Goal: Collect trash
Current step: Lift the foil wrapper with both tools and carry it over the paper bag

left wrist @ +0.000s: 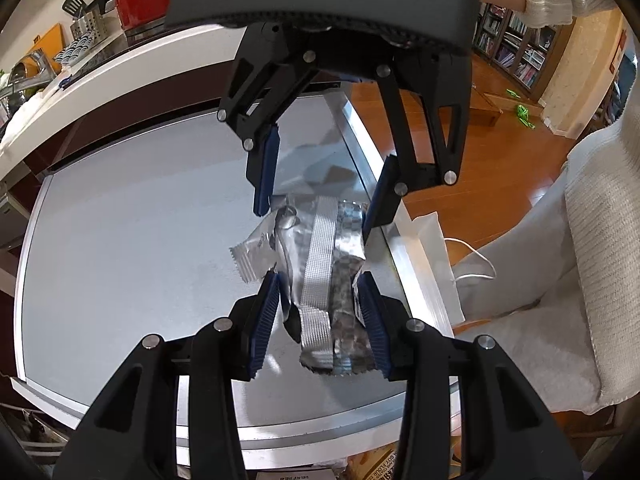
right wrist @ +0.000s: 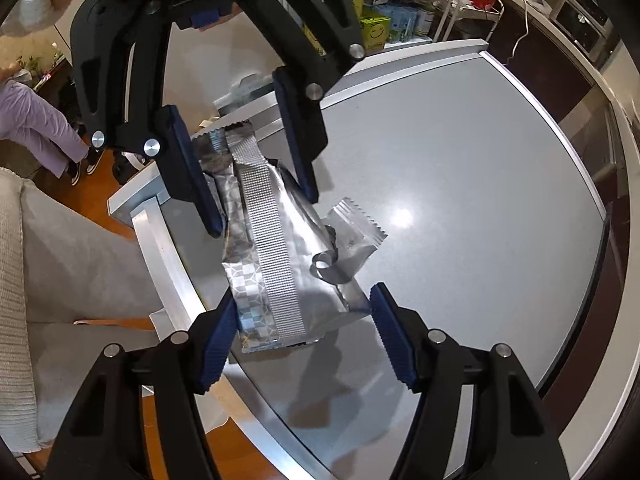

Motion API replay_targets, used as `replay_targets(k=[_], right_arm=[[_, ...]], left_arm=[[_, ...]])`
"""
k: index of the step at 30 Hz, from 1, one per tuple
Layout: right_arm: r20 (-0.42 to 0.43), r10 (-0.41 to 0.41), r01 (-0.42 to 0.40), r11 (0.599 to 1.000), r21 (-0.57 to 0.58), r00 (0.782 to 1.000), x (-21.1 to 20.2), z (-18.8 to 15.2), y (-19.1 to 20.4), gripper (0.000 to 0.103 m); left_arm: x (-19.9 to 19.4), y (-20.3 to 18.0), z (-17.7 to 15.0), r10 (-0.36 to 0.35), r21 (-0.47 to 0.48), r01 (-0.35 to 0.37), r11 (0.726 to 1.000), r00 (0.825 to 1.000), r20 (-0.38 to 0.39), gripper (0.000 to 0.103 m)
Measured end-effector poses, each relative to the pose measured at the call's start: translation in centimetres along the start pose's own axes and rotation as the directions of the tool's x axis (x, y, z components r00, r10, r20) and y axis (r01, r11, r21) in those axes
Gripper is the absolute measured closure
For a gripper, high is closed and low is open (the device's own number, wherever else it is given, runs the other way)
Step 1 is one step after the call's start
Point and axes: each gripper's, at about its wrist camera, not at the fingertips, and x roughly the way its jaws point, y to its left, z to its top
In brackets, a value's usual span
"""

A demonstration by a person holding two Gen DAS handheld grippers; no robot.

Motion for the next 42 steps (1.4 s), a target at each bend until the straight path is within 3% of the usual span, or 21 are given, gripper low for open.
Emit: replay_targets(k=[20,32,37,42], right_arm=[[0.018,-0.071,0.071,0.997,0.025,0.997,-2.9,-1.7,3.3,0.039],[-0.010,-0.086,0.086,0.996,0.011,0.996,-5.3,-5.5,9.9,0.039],[-0.032,-0.043,0.044,0.998,0.033,0.999,-4.0,-8.0,13.0,0.039],[-0.085,0.003,0.002,0.998,0.058,0.996,0.3,-10.3,14.3,0.039]], left_arm=[[-0.1,-3.8,1.4,0.046,0.018,-0.046,0.999,0.999,-0.007,0.061],[-0.3,-11.8,3.0,0.049,-0.007,-0.048,0.999,0.997,0.061,0.061],[1.7,-15.7,3.0,0.020,-0.056,-0.016,0.998,0.997,0.070,0.061],[5.9,-17.9,2.2,-0.008,-0.095,0.011,0.995,1.000,0.023,0.061]])
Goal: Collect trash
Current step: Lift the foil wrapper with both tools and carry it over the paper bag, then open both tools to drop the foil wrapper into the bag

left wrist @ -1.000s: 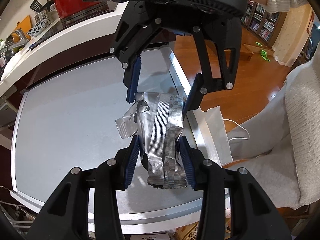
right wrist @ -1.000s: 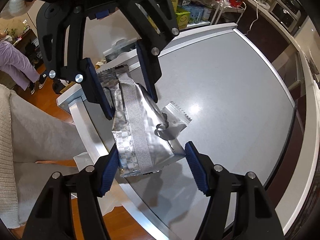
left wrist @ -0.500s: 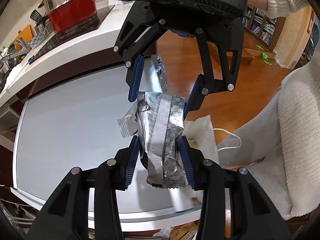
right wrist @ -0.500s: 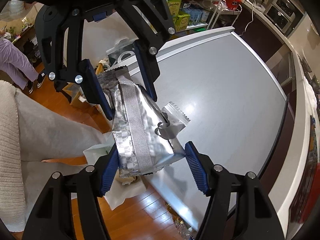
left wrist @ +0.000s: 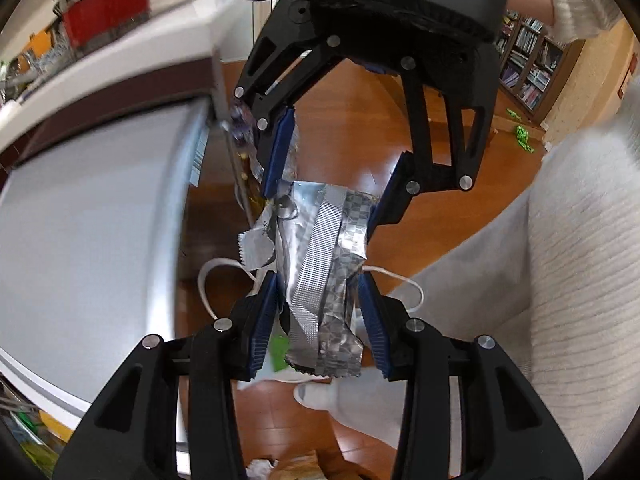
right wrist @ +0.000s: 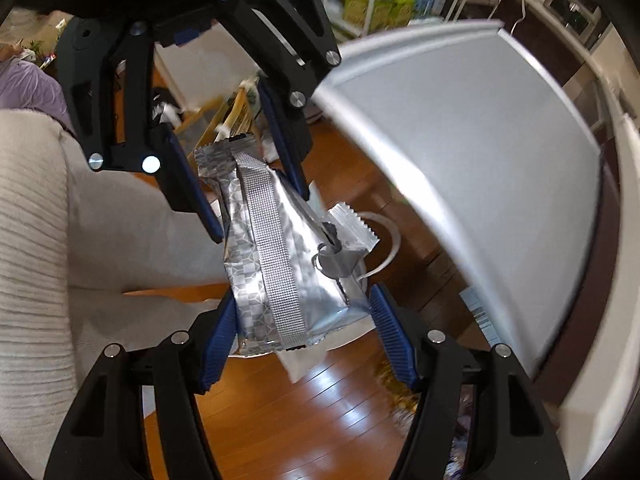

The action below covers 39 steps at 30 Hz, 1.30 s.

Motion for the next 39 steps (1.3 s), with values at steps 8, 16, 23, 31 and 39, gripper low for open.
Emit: replay_targets(k=[8,16,23,31,39], right_arm=[[-0.042,0.028,-0.026,0.999,0.047,0.999,5.7,-0.8,-1.9,0.039],[-0.109,0.030,-0.027,0.999,0.033,0.994,10.1,-0.9,-3.1,0.039],[-0.119,0.057,-0.049,0.996,0.071,0.991,12.4,-0.5,-3.9,0.039],[-0.118,0.067,-0.053,0.992,0.118,0.991,13.7,-1.6,-3.6,0.015],[-0.145,0.071,-0.043,0.982,0.183,0.987,13.4,-3.4,-3.1,0.014]], left_arm=[[5.8,1.0,-1.8,-0.005,-0.096,-0.001,0.995,0.998,-0.067,0.061],[8.4,1.0,-2.6,0.005,-0.110,-0.018,0.994,0.994,-0.111,0.061],[10.0,0.8,-2.8,-0.014,-0.125,-0.006,0.992,0.987,-0.159,0.061],[11.0,1.5,-3.3,-0.012,-0.178,-0.022,0.984,0.982,-0.186,0.042],[11.2,1.3,-4.4,0.008,-0.206,-0.052,0.977,0.978,-0.207,0.030]])
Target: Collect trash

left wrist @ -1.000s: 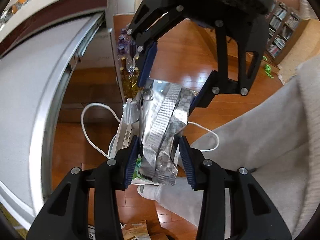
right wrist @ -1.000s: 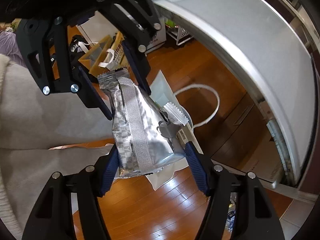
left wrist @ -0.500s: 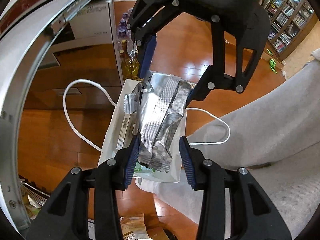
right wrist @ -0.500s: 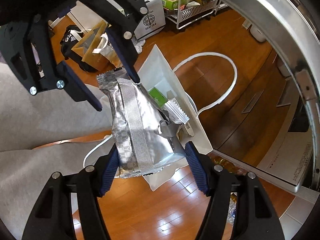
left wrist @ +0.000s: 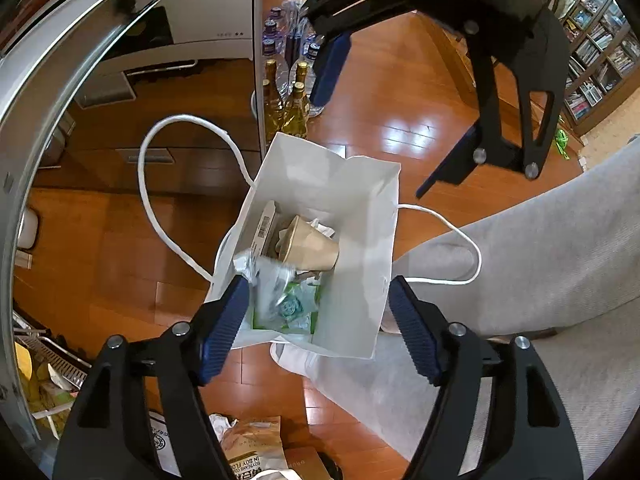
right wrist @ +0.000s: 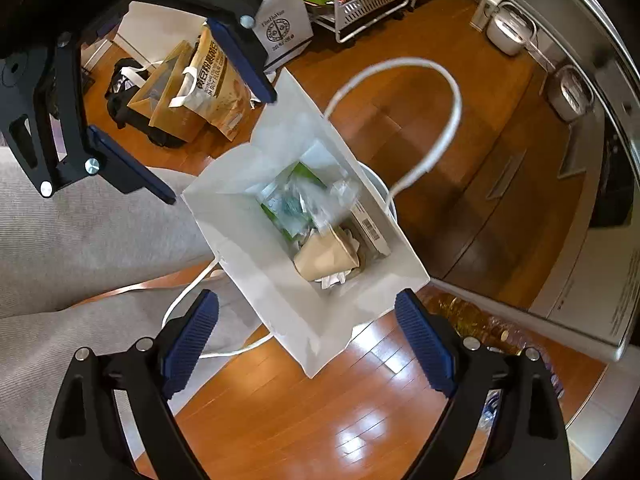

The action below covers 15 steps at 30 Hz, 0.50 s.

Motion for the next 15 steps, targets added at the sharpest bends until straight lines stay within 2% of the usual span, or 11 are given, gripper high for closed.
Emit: replay_targets(k=[6,10,13,15], right_arm=[[-0.001,0.002,-0.002,0.997,0.073,1.000,-0.4,-1.3,0.1,0.013],[-0.020,0.001,0.001,0.994,0.106,1.000,-0.6,-2.4,0.2,0.010],[-0.019,0.010,-0.007,0.987,0.159,1.000,-1.1,-3.1,0.3,0.009],[-0.016,0.020,-0.016,0.981,0.193,1.000,-1.6,-3.7,0.5,0.004]], left_arm=[[0.0,-0.1,-0.4,0.015,-0.054,-0.014,0.998,1.000,0.006,0.021],[0.0,0.0,-0.4,0.051,-0.097,-0.051,0.994,0.999,0.000,0.014],[-0.4,0.2,-0.3,0.073,-0.172,-0.074,0.982,0.997,-0.012,0.012],[-0.8,0.3,-0.3,0.092,-0.233,-0.096,0.968,0.995,-0.029,0.010]])
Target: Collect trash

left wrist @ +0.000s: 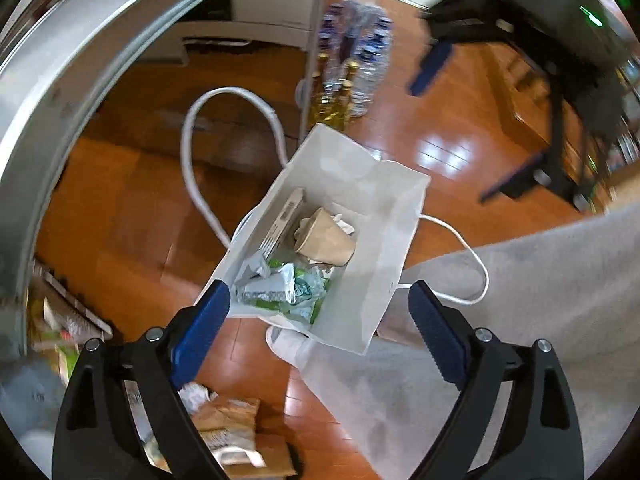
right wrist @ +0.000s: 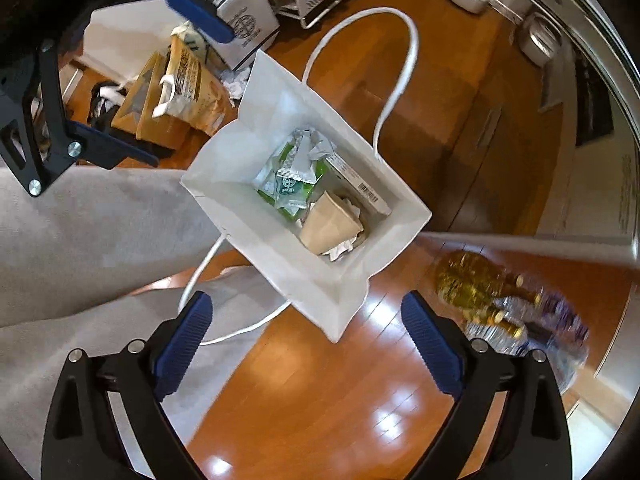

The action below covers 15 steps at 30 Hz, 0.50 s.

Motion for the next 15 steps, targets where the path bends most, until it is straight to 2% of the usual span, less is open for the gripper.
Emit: replay_targets(k=[3,6,9,15], right_arm=[[0.013,-0.021,0.020,0.999,0.050,1.000,-1.4,-1.0,0.4,0.004],[0.050,-0.031,0.024,0.991,0.132,0.998,-3.1,-1.9,0.5,0.004],[0.081,-0.029,0.010,0.976,0.219,0.996,-5.1,-2.8,0.3,0.004],[0.143,-0.066,0.016,0.945,0.328,0.988,-9.1,-4.1,0.5,0.004]], left_arm=[[-1.0,-0.3,0.0,0.025,-0.088,-0.028,0.996,0.999,-0.025,0.007],[-2.3,-0.4,-0.1,0.022,-0.180,-0.028,0.983,0.999,-0.037,0.007],[-4.2,-0.5,-0.2,0.019,-0.260,-0.020,0.965,1.000,-0.005,0.007],[-8.7,-1.4,0.5,0.113,-0.328,-0.088,0.940,0.992,0.060,0.007]])
